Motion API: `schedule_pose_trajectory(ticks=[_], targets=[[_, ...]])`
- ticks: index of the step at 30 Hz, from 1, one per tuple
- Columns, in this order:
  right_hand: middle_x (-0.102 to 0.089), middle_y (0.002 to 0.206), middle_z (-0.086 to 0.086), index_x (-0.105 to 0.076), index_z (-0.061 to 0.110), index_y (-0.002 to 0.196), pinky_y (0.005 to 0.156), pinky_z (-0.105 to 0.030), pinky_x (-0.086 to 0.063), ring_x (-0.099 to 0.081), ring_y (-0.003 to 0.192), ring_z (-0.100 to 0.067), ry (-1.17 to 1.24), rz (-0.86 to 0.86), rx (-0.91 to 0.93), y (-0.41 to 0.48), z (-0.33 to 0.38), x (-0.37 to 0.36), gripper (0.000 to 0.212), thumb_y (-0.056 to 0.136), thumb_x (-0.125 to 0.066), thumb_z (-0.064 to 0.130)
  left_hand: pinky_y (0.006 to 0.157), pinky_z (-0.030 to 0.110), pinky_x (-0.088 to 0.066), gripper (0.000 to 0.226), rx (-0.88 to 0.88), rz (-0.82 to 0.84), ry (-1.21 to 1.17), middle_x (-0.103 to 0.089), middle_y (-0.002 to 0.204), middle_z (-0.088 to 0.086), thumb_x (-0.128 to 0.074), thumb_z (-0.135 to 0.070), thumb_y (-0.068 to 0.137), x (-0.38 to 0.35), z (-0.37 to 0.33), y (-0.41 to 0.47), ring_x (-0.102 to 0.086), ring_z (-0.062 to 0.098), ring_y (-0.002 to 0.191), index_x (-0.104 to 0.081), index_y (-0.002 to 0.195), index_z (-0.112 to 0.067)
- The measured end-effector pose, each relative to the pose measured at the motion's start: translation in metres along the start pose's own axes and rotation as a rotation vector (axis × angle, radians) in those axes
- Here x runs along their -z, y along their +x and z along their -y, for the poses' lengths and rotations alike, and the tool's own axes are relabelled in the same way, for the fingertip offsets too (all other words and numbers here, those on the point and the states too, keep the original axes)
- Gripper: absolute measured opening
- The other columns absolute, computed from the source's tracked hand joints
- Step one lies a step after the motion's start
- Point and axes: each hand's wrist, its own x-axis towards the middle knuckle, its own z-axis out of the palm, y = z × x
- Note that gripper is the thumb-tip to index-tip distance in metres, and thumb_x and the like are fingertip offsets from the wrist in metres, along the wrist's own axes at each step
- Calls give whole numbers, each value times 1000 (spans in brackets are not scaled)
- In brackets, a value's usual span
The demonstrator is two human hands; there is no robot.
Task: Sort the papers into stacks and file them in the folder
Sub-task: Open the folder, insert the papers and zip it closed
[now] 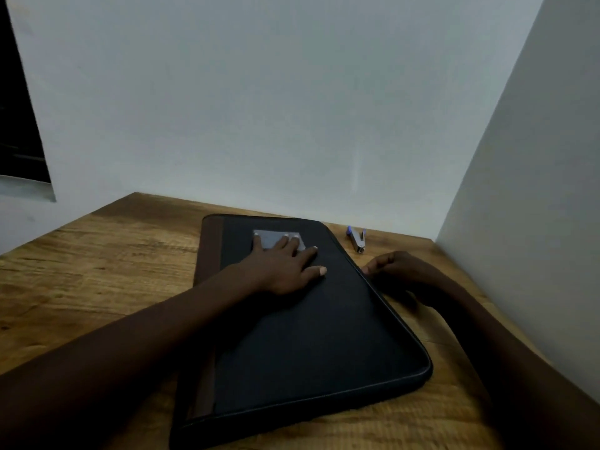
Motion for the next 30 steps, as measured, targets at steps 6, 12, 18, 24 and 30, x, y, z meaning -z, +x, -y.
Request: schedule_pose_trajectory(ticks=[6,12,18,24,30], targets=[[-69,75,8,-70,11,83,69,-19,-46,-62,72,2,-167,110,90,-48,-5,-15,18,90,-57,1,119,60,-1,64,-143,1,9,-10,166,1,-17,-64,98,-1,7,-50,-6,18,153,-10,156,-38],[-72,85,1,-72,14,77,89,-31,-49,-64,85,-8,-115,48,59,-45,0,-23,25,91,-56,0,103,39,-30,46,-283,-187,-52,-47,137,-11,-35,-58,99,3,22,-45,-41,11,126,-44,139,-38],[-67,77,-3,-69,7,83,58,-18,-47,-62,65,-6,-43,-10,-30,3,18,-21,22,94,-52,0,106,37,-34,51,-355,-118,-140,-51,139,-13,-47,-64,93,12,39,-36,-42,3,121,-49,140,-43],[-53,64,-9,-61,6,71,55,-27,-36,-48,58,-17,-119,-111,-111,54,39,-23,16,87,-65,6,104,29,-34,48,-403,-200,-185,-52,143,-12,-46,-57,97,0,45,-40,-44,5,120,-50,141,-39],[-58,69,-11,-65,-1,81,57,-24,-44,-54,56,-15,-126,25,-32,86,46,-11,15,92,-55,-2,105,41,-40,48,-399,-213,-174,-47,147,-10,-45,-56,97,2,43,-43,-41,8,129,-51,141,-36]])
